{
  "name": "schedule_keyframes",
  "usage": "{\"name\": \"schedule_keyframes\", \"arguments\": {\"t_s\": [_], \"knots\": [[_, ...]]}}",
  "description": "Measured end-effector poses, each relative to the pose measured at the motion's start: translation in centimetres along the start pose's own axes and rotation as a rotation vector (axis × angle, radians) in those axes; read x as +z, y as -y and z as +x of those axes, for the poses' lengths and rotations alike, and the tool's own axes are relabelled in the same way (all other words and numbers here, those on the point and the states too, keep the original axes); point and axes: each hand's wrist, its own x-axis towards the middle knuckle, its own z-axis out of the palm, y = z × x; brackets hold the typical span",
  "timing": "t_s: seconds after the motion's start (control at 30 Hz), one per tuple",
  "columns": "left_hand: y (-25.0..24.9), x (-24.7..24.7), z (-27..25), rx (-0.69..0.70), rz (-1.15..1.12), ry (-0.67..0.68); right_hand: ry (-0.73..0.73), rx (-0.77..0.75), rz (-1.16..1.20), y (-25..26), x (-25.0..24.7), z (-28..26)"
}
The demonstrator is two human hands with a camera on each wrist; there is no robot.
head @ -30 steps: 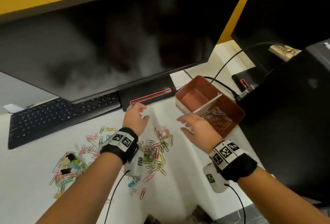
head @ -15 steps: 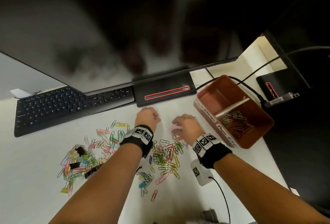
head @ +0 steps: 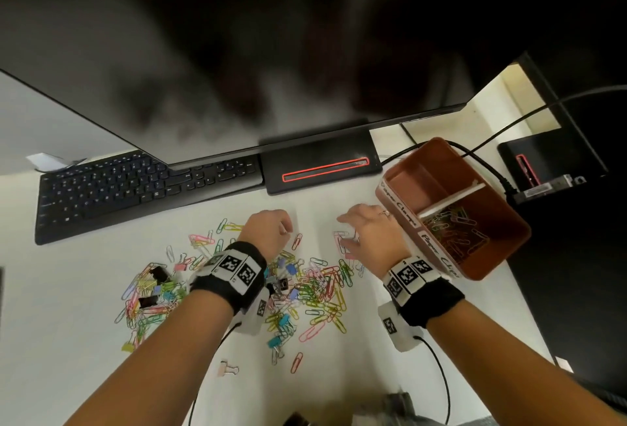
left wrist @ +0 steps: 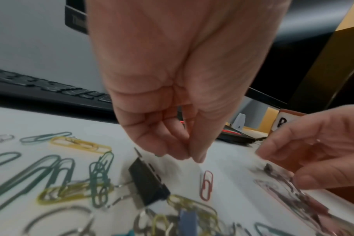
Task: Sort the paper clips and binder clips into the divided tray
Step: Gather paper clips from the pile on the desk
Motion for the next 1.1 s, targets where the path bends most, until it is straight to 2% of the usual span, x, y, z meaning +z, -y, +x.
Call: {"name": "schedule_keyframes", "arguments": {"t_s": [0.07, 0.17, 0.37, 0.53, 0.63, 0.7, 0.77, 0.83, 0.97, 1.1], "knots": [[-0.2, 0.4, -0.4, -0.027, -0.014, 0.020, 0.062, -0.015, -0.121, 0.7, 0.6, 0.1], [-0.8, 1.5, -0.4, -0.079, -0.087, 0.054, 0.078, 0.023, -0.195, 1.2, 1.2, 0.6], [-1.2, 3.0, 1.1, -0.047, 0.114, 0.091, 0.139, 0.087, -0.143, 1.4, 1.8, 1.0], [-1.1, 3.0, 1.7, 0.008, 0.270, 0.111, 0.164, 0.022, -0.240, 1.6, 1.3, 1.2], [-1.2, 2.4, 0.9, 0.112, 0.289, 0.139, 0.159, 0.008, -0.072, 1.2, 0.6, 0.9], [-1.3, 1.8, 0.0, 0.206, 0.187, 0.169, 0.126, 0.024, 0.183, 0.6, -0.1, 0.2], [-1.6, 1.3, -1.3, 0.268, 0.105, 0.226, 0.116, 0.035, 0.297, -0.1, -0.5, -0.9], [-1.9, 1.4, -2.2, 0.314, 0.170, 0.270, 0.153, 0.026, 0.274, -0.5, -0.1, -2.4], [-2.2, 3.1, -2.5, 0.372, 0.452, 0.277, 0.243, 0.051, 0.273, 0.1, 2.3, -4.4], [-2.6, 3.7, -2.1, 0.316, 0.444, 0.199, 0.179, 0.101, 0.194, 0.9, 3.9, -4.0]]}}
